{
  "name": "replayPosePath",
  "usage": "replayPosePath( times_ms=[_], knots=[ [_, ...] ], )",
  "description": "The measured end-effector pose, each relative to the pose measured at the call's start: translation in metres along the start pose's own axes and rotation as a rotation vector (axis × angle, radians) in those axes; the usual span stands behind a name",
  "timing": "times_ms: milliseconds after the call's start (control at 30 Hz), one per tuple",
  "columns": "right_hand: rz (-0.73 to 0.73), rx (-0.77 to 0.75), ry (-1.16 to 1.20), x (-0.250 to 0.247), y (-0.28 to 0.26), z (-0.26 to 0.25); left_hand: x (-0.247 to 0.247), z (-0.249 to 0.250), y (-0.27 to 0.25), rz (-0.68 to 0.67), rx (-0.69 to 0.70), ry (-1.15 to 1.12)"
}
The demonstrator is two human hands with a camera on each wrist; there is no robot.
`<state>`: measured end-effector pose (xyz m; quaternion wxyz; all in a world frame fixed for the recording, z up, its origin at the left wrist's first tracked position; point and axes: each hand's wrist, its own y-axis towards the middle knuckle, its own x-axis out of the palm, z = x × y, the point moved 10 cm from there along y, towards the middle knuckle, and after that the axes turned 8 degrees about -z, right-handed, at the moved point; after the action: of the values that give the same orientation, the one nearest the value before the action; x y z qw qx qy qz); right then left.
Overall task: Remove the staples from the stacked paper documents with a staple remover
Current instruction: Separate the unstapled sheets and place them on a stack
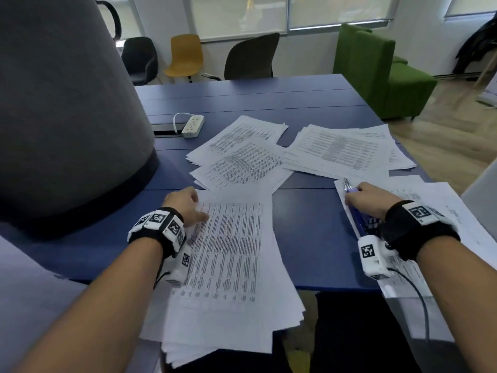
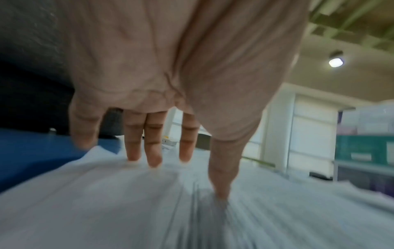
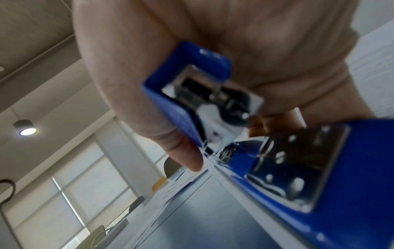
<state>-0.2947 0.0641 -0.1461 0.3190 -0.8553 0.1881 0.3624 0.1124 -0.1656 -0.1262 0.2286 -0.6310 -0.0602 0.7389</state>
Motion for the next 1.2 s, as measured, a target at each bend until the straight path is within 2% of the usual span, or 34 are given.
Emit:
replayPosePath(
  times_ms=[67,233,333,400,533,600,733,800,900,933,1000,1100,1200],
  knots=[
    [0.0,0.001,0.015,0.0,0.001,0.003,0.005,-0.008,-0.005,-0.03,-0.03,-0.027],
    [0.004,-0.008,0.022,0.001,0.001,0.004,0.013,0.014,-0.015,-0.183,0.062,0.117],
    [0.031,-0.008,0.02,0.0,-0.003,0.004,0.024,0.024,-0.011,-0.233,0.099,0.043],
    [0.036,-0.018,0.019,-0.001,-0.004,0.004,0.027,0.03,-0.01,-0.206,0.096,-0.035],
    [0.034,-0.023,0.019,-0.002,-0.003,0.004,0.024,0.038,-0.014,-0.061,0.076,-0.151],
    [0.032,-0.018,0.018,-0.002,-0.002,0.005,0.025,0.041,-0.016,-0.015,0.081,-0.323],
    [0.035,-0.022,0.034,-0.002,-0.005,0.003,0.02,0.061,-0.024,-0.036,0.236,-0.585],
    [0.029,-0.037,0.038,-0.003,-0.008,0.001,-0.001,0.073,-0.035,0.069,0.355,-0.697],
    [0.037,-0.047,0.047,-0.004,-0.01,0.004,-0.048,0.081,-0.063,0.468,0.493,-0.723],
    [0.037,-0.048,0.052,-0.005,-0.01,0.004,-0.054,0.084,-0.071,0.527,0.53,-0.76],
    [0.036,-0.051,0.054,-0.005,-0.012,0.004,-0.051,0.097,-0.079,0.518,0.619,-0.74],
    [0.037,-0.046,0.08,-0.005,-0.016,0.005,-0.02,0.118,-0.083,0.378,0.724,-0.555],
    [0.043,-0.031,0.08,-0.005,-0.025,0.005,-0.008,0.121,-0.082,0.401,0.639,-0.221]
  ],
)
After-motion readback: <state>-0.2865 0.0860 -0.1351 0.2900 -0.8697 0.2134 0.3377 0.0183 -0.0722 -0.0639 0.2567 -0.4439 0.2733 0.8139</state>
